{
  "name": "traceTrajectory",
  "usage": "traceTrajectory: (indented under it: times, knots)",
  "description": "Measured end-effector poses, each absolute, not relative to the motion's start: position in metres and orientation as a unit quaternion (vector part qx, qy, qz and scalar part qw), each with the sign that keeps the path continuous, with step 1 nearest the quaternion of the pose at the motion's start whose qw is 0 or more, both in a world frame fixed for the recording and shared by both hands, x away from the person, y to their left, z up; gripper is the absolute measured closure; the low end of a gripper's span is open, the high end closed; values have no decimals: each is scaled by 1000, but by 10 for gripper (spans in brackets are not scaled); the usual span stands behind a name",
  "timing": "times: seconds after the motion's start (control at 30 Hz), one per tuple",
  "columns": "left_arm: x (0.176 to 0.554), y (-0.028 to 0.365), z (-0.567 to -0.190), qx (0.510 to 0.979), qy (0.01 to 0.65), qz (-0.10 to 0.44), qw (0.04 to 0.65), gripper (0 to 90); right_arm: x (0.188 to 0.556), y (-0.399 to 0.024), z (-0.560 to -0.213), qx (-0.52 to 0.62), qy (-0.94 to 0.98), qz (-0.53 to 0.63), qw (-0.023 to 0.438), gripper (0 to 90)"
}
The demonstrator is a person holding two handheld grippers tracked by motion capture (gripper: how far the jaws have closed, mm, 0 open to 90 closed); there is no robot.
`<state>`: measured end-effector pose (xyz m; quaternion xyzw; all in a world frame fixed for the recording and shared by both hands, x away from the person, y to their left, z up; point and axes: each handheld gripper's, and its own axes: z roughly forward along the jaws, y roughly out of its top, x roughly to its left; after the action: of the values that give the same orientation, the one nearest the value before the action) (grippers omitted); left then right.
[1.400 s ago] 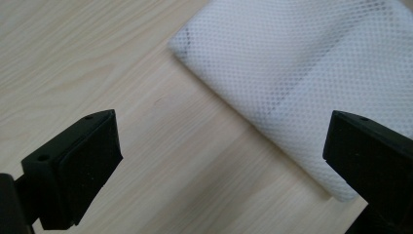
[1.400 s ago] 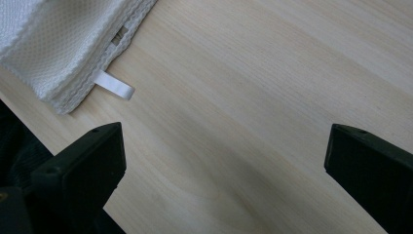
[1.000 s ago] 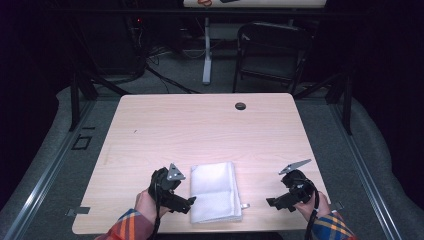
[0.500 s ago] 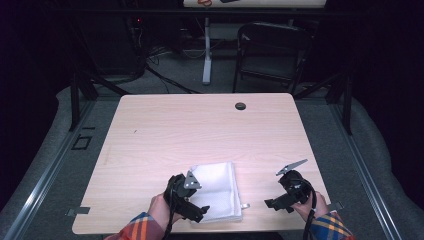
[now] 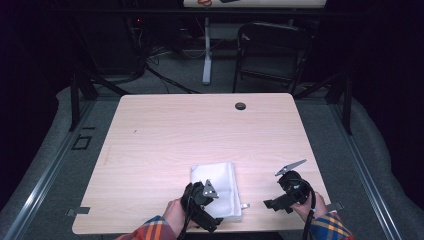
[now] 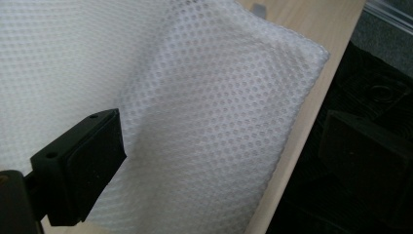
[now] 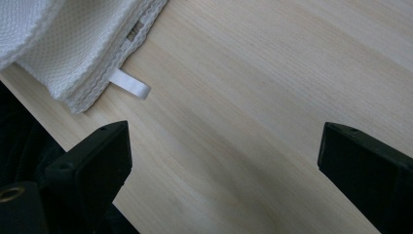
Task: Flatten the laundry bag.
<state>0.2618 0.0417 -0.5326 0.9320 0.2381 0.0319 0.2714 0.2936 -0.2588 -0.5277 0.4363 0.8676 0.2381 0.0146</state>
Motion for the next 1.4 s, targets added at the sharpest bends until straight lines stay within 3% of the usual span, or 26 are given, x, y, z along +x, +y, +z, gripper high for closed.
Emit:
traceTrajectory:
  times: [0.23, 0.67, 1.13, 1.4]
  knots:
    - [261, 29, -542, 942, 223, 36, 247, 83, 294, -259, -528, 433, 871, 233, 13, 64]
    - [255, 13, -556, 957, 191, 86, 203, 283, 292, -255, -530, 426, 876, 226, 9, 92]
    - [264, 22, -551, 955, 181, 46, 232, 492, 291, -249, -530, 408, 887, 219, 4, 110]
    - [268, 24, -549, 956, 176, 29, 234, 550, 290, -247, -531, 401, 890, 215, 6, 113]
